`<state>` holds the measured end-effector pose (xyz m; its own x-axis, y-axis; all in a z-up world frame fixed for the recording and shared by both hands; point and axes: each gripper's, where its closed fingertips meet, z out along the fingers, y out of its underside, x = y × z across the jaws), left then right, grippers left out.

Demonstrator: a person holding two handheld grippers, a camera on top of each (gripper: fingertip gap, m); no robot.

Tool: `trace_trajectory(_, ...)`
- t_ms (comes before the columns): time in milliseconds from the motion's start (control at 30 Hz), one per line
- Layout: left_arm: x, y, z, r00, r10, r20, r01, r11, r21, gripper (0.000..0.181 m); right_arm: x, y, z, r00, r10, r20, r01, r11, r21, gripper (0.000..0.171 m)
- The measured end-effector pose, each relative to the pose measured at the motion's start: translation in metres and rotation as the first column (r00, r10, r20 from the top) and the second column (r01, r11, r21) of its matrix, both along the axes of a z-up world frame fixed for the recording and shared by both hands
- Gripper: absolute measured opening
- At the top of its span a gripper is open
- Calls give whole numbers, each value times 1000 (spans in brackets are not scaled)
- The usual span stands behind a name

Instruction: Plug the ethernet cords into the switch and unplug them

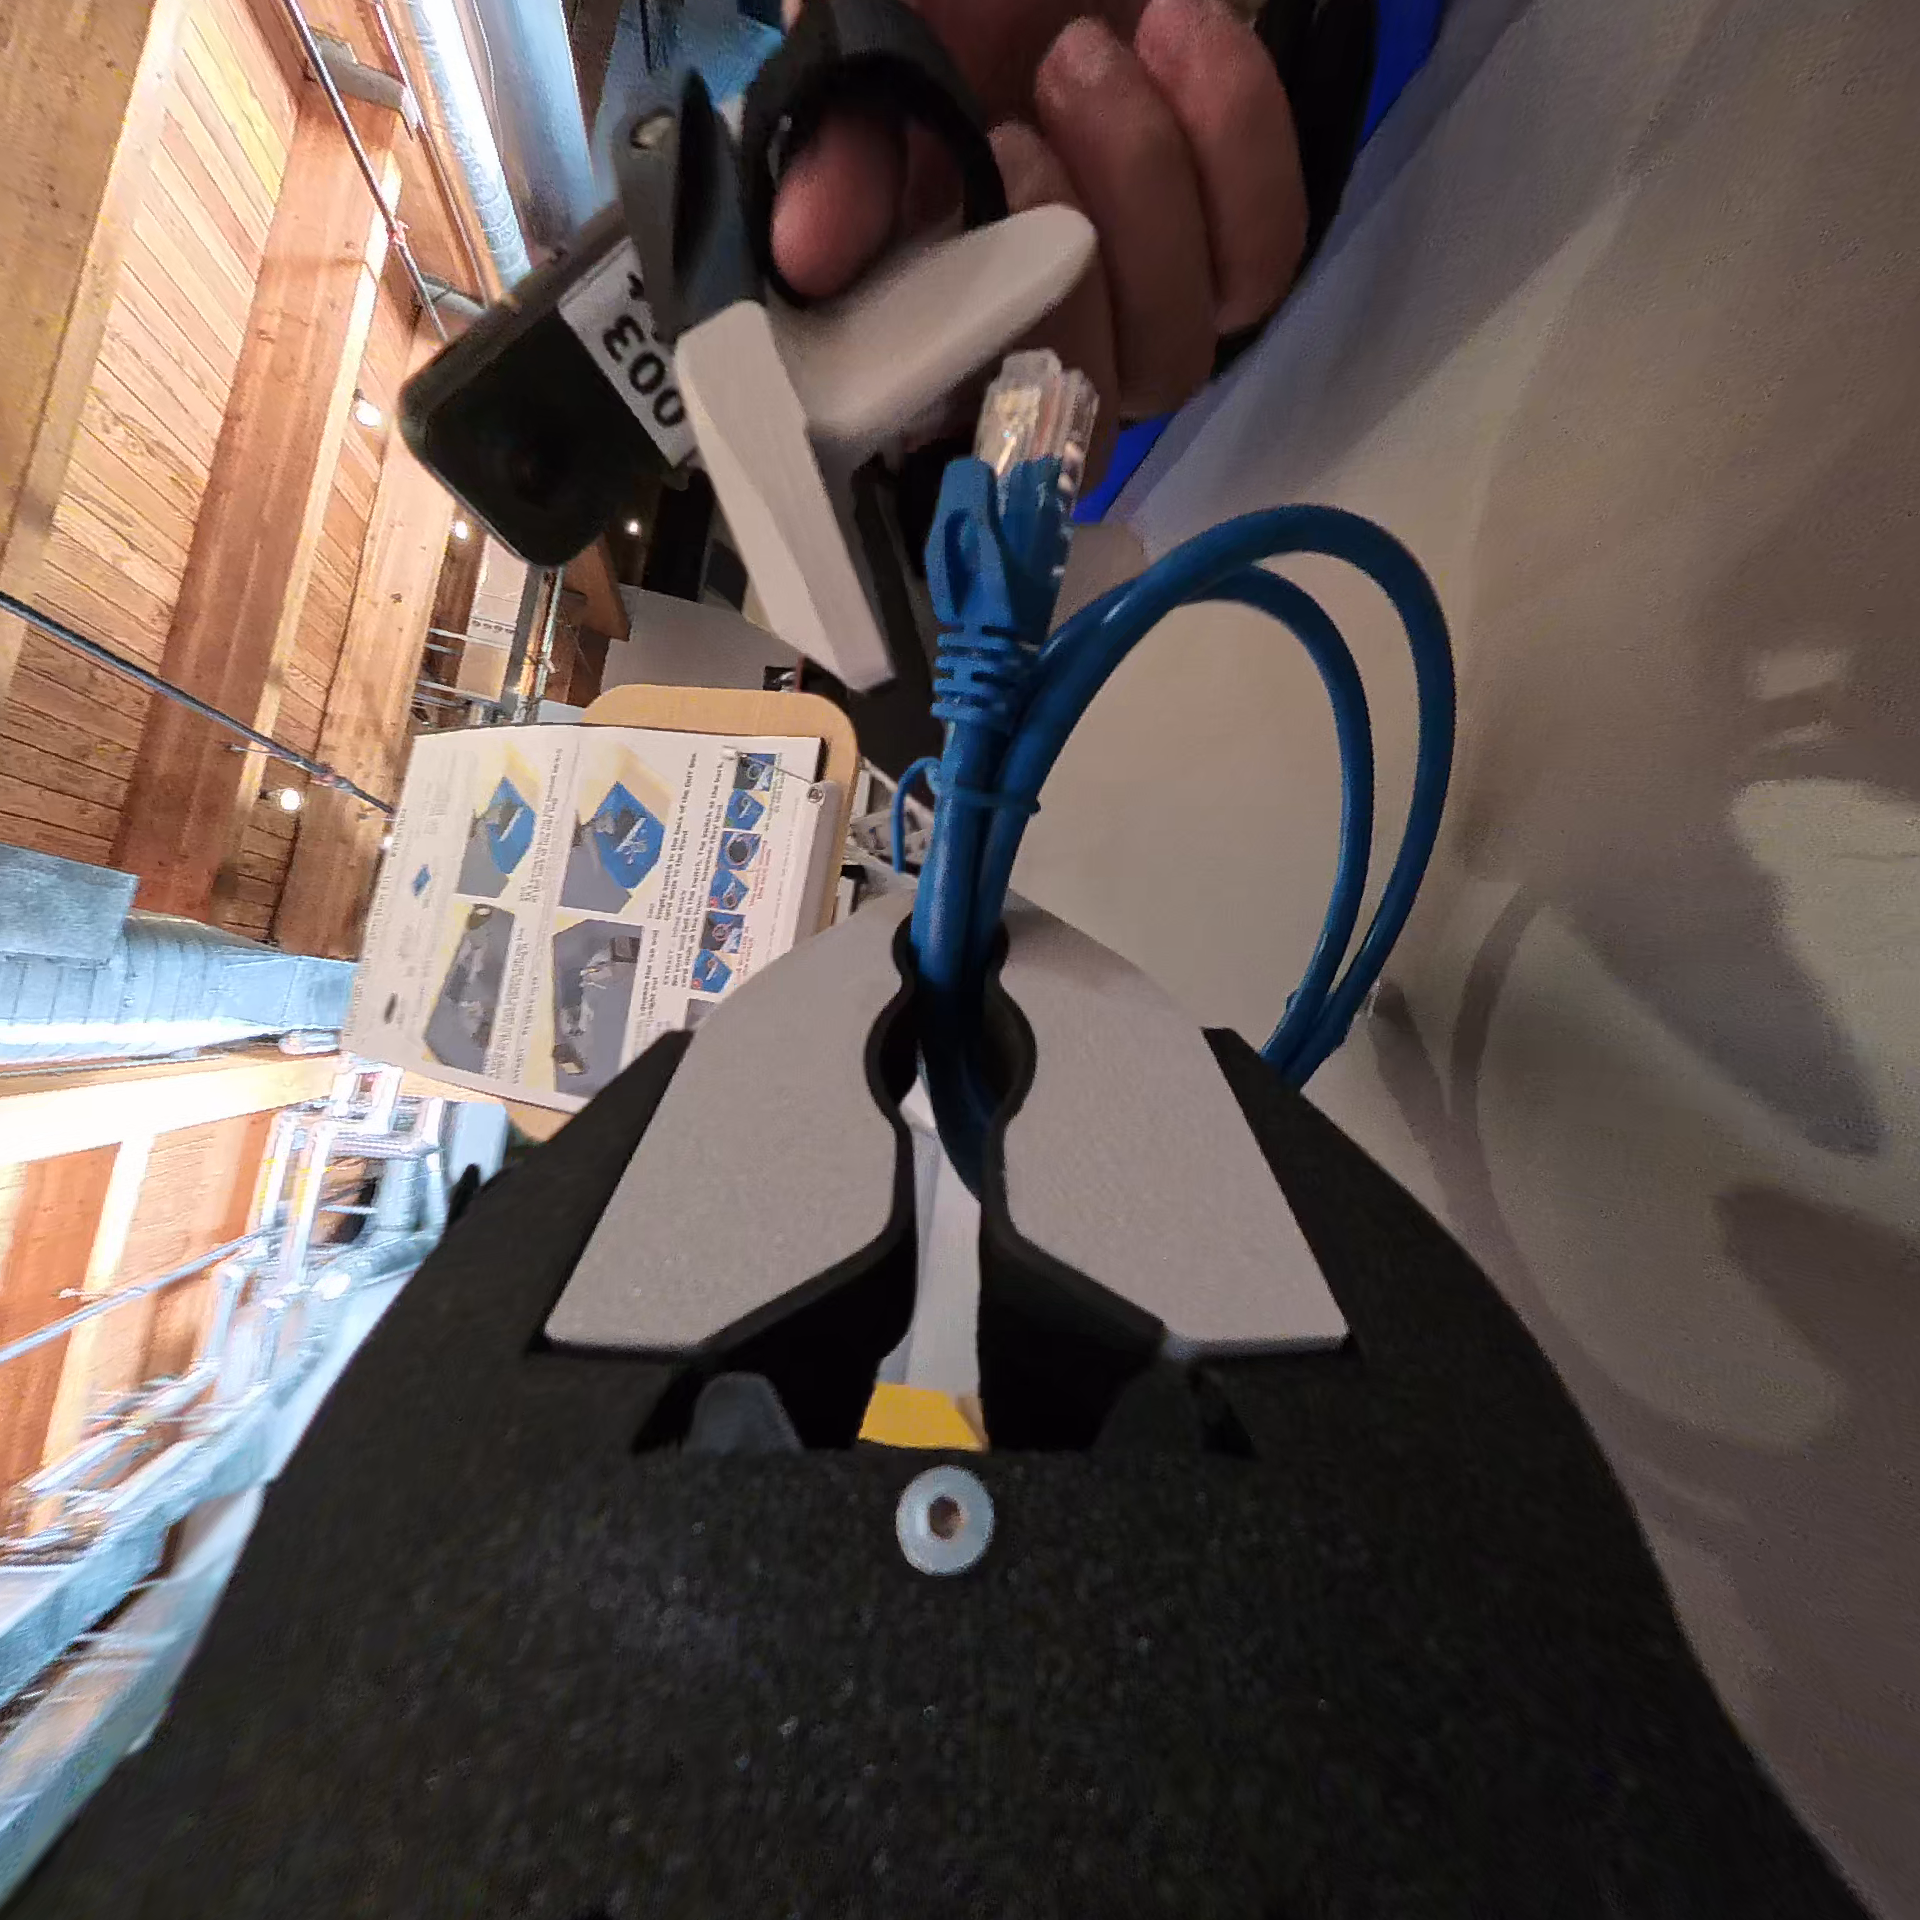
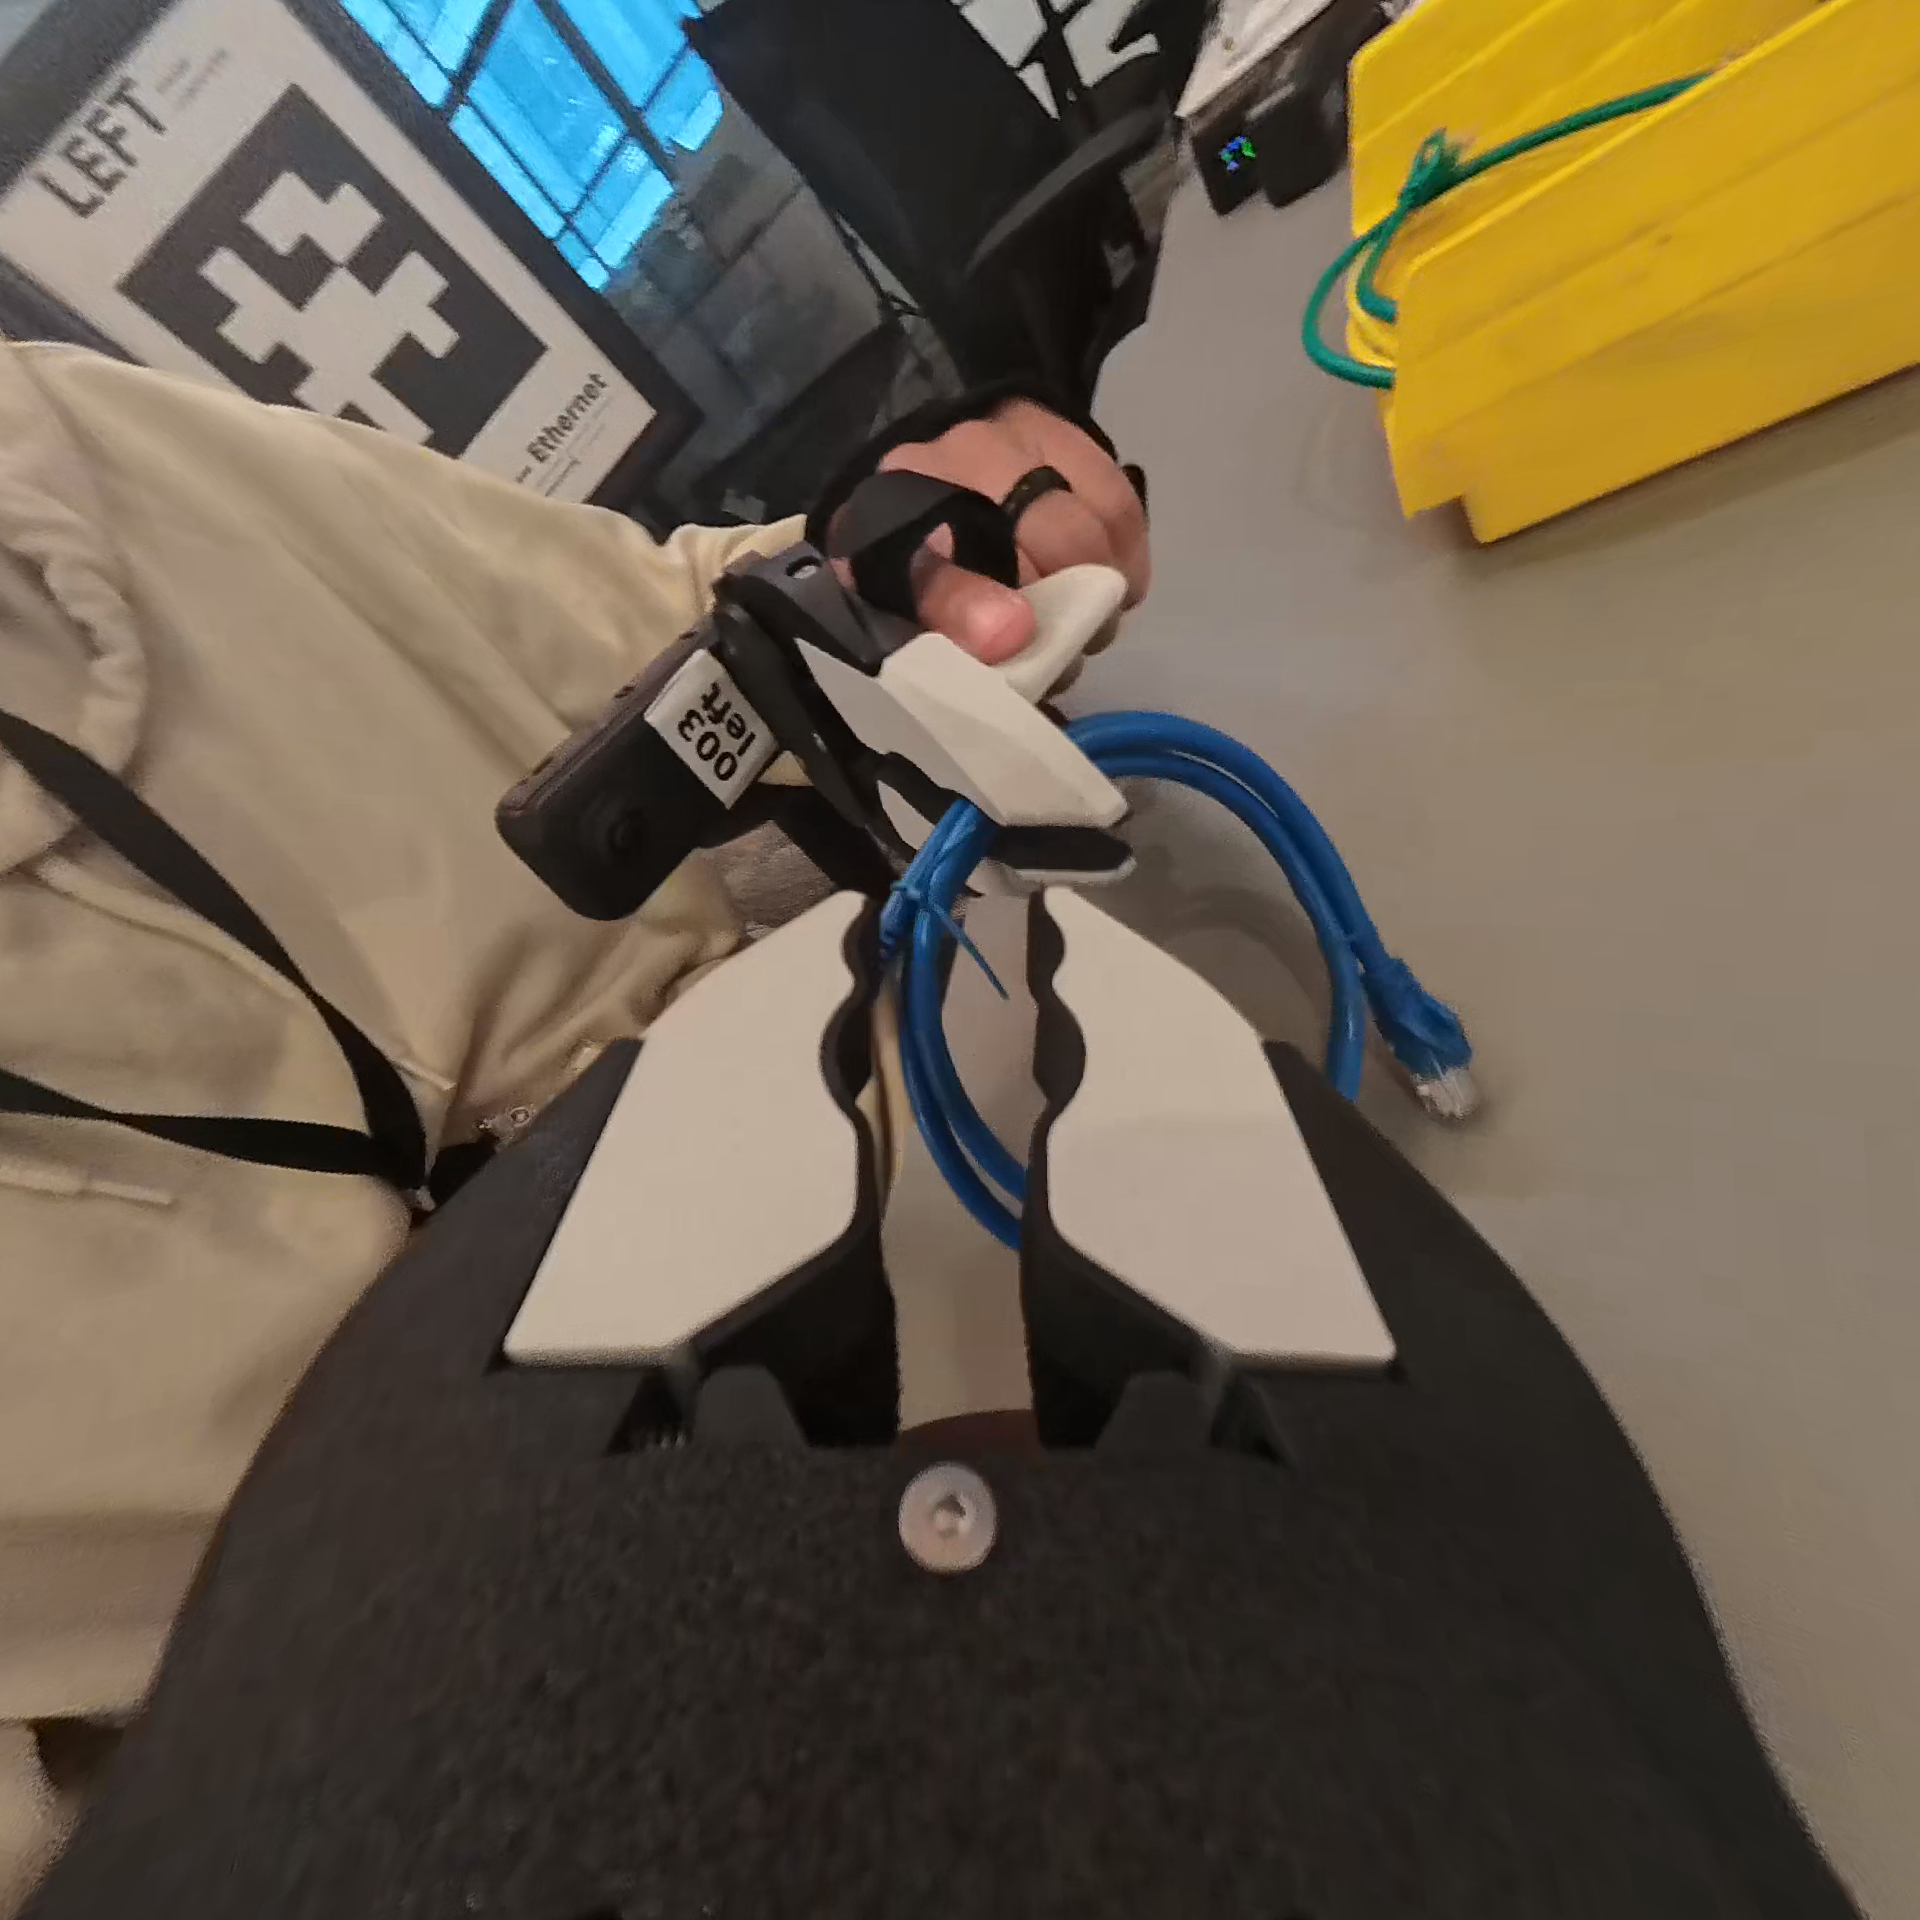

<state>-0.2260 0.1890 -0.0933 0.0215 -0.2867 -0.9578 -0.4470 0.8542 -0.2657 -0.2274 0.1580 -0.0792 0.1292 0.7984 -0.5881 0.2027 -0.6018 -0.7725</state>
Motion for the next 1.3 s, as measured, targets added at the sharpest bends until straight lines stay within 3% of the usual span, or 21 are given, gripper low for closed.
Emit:
trace_trajectory(133, 2, -9, 3, 997, -70, 39, 76, 985, -156, 6, -9, -9, 5, 993, 105, -44, -103, 993, 51, 28)
trace_trajectory(333, 3, -12, 5, 991, -116, 68, 130, 962, -242, 6, -13, -15, 15, 977, 190, -100, -183, 980, 72, 10)
trace_trajectory(467, 2, -10, 2, 992, -111, 55, 121, 959, -257, 6, -15, -20, 19, 966, 219, -135, -210, 975, 78, 21)
trace_trajectory(733, 2, -12, 0, 993, -117, 15, 118, 967, -225, 6, -15, -21, 13, 970, 213, -117, -203, 975, 85, 10)
trace_trajectory(867, 3, -15, -3, 994, -108, -22, 104, 986, -134, 6, -12, -9, 9, 989, 133, -72, -126, 988, 89, 10)
trace_trajectory(1067, 3, -14, -2, 996, -87, -24, 83, 985, -150, 6, -21, -17, 8, 990, 142, -11, -139, 982, 124, 6)
trace_trajectory(1300, 1, -1, 2, 1000, -29, 0, 29, 984, -176, 6, -9, -10, 14, 998, 60, -1, -58, 973, 225, 0)
